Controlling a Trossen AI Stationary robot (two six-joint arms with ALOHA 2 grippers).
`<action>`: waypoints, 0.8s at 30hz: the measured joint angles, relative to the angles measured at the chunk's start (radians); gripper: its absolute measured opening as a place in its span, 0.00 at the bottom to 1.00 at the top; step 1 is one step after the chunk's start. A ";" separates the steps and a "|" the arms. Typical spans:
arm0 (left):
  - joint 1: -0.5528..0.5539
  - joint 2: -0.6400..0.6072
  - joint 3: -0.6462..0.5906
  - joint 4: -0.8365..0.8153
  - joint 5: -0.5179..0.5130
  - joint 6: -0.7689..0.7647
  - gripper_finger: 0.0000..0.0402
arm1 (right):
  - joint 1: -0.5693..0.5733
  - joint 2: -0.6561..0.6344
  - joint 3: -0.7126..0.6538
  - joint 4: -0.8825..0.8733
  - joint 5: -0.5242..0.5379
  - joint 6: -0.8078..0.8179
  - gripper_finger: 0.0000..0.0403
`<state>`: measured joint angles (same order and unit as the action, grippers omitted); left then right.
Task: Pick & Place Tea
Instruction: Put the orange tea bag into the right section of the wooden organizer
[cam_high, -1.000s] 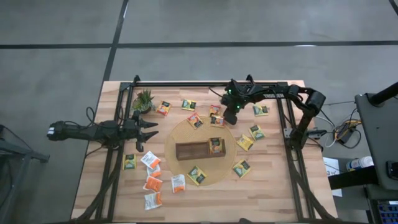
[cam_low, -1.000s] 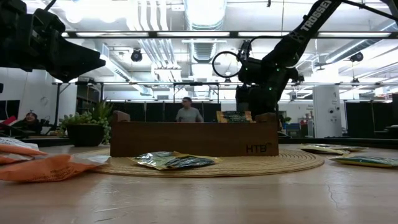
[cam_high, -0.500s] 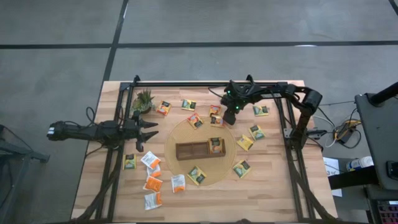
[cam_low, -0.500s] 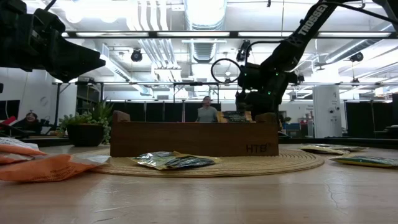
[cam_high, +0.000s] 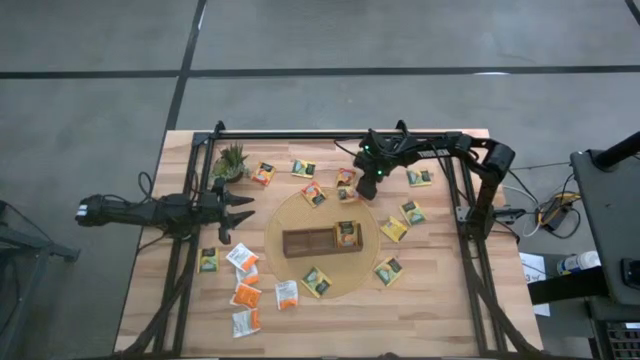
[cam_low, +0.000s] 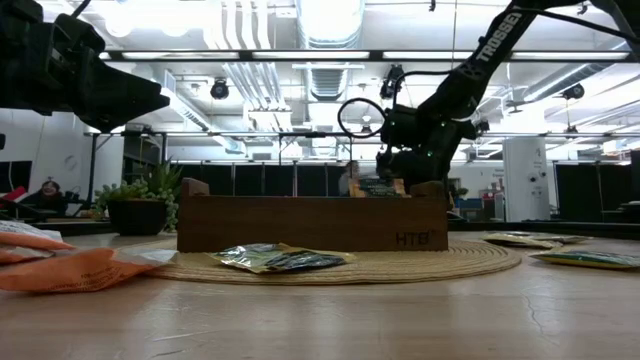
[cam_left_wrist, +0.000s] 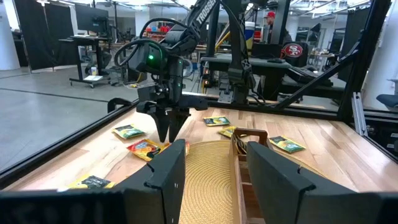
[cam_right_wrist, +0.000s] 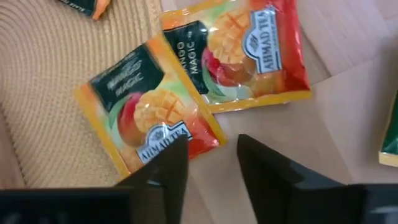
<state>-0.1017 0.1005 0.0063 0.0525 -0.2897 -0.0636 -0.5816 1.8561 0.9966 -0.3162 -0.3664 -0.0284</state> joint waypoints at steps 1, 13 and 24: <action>0.000 0.000 0.000 0.000 0.000 0.000 0.41 | 0.001 0.000 0.000 0.000 0.003 -0.001 0.27; 0.000 0.000 0.000 0.000 0.000 0.000 0.41 | 0.009 -0.027 -0.006 -0.035 0.011 -0.094 0.02; 0.000 0.000 0.000 0.000 0.000 0.000 0.41 | 0.010 -0.225 -0.005 -0.148 0.082 -0.137 0.02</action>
<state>-0.1013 0.1005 0.0063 0.0525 -0.2897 -0.0635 -0.5714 1.6310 0.9920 -0.4640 -0.2843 -0.1659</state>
